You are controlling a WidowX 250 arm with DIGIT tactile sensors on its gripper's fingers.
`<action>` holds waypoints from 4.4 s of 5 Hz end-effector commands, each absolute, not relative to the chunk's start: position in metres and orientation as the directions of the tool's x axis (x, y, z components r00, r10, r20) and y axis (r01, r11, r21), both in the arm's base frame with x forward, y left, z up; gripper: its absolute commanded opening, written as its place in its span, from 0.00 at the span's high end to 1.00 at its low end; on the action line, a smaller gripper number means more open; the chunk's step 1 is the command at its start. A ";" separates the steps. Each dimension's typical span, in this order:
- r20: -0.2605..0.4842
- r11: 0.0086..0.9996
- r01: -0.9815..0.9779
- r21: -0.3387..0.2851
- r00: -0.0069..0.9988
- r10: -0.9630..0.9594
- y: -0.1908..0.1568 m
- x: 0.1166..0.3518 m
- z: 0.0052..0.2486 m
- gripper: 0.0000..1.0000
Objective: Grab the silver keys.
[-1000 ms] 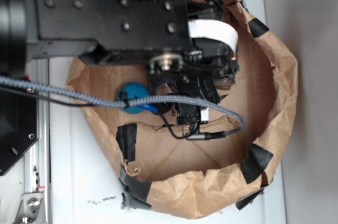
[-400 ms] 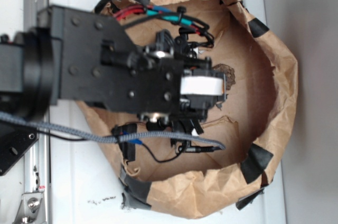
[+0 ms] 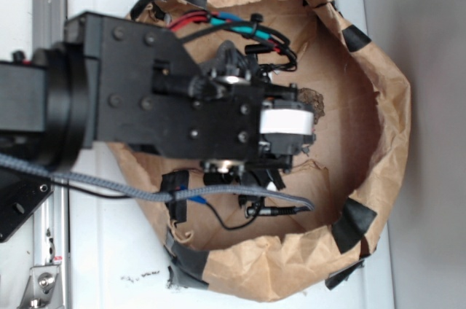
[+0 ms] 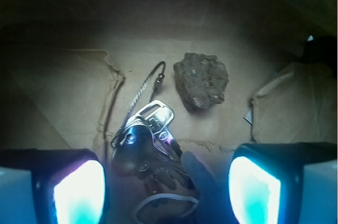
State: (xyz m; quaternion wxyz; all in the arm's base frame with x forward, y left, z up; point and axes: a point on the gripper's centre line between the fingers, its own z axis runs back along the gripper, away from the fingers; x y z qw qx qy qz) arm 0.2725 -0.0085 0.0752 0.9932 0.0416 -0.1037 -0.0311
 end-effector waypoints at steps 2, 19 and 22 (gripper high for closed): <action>0.245 0.999 0.001 0.039 0.969 -0.010 -0.028 0.289 0.091 0.00; 0.197 0.986 -0.148 0.083 0.972 0.129 -0.015 0.266 0.157 1.00; 0.175 0.990 -0.125 0.068 0.978 0.112 -0.018 0.269 0.152 1.00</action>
